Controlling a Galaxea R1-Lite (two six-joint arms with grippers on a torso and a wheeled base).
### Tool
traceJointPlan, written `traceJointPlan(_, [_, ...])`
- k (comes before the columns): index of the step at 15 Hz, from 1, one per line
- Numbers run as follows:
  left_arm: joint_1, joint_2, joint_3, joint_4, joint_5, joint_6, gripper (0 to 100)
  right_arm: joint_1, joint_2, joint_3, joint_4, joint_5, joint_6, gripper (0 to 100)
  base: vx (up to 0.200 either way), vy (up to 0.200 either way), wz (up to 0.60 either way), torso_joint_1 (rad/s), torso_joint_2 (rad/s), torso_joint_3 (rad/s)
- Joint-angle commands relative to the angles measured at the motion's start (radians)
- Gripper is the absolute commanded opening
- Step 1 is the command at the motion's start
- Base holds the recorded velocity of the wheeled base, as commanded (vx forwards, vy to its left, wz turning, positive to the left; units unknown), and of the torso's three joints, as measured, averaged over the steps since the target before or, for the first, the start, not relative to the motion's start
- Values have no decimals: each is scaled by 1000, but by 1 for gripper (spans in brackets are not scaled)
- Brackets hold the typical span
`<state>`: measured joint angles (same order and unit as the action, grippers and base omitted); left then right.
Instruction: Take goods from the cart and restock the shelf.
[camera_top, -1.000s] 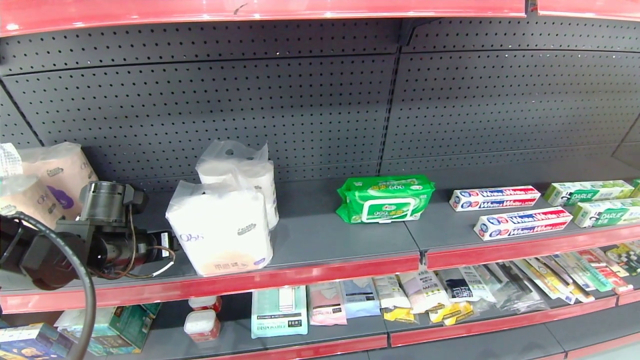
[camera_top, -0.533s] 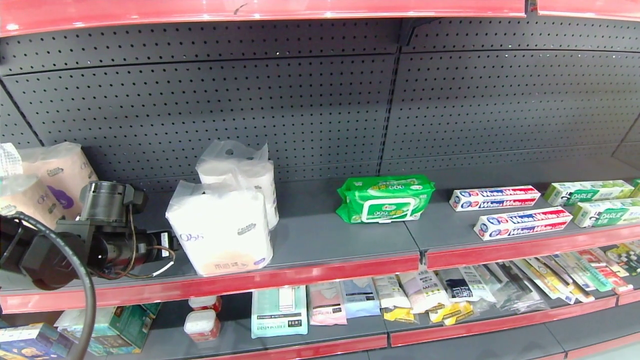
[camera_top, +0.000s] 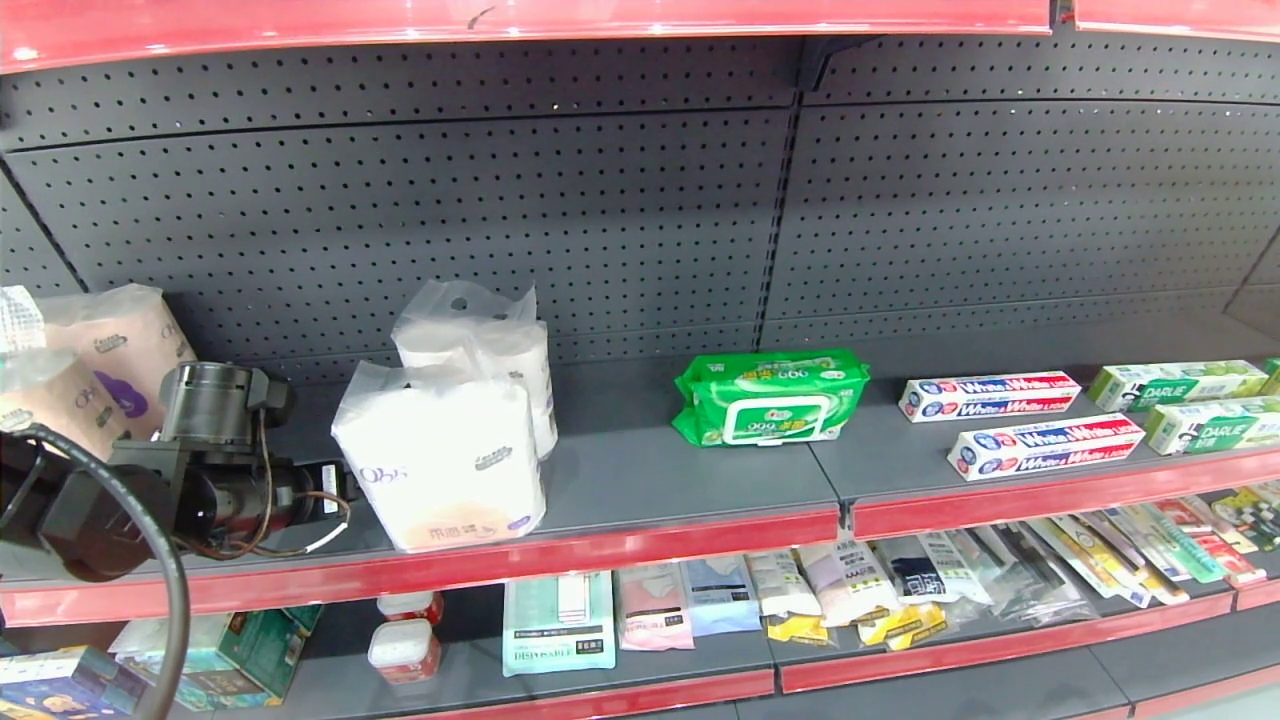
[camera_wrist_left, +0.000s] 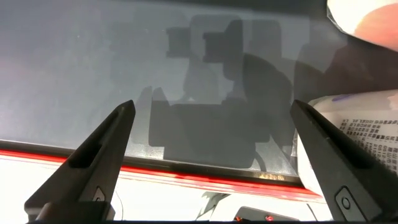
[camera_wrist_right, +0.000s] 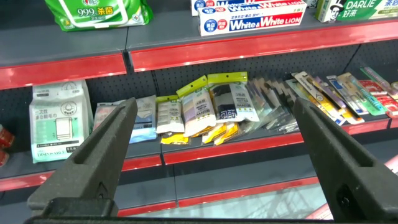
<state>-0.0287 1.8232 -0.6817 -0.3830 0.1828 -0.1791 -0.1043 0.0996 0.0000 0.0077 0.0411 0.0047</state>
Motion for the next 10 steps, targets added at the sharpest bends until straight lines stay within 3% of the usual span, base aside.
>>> traceJointPlan(1, [-7, -2, -1, -1, 0, 0, 100, 0, 2, 0, 0, 0, 0, 100, 0, 0, 0, 0, 0, 0])
traceJointPlan(8, [-13, -8, 5, -1, 1, 0, 100, 0, 2, 0, 0, 0, 0, 100, 0, 0, 0, 0, 0, 0])
traceJointPlan(10, [13, -61, 13, -10, 1, 9, 100, 0, 2, 0, 0, 0, 0, 100, 0, 0, 0, 0, 0, 0])
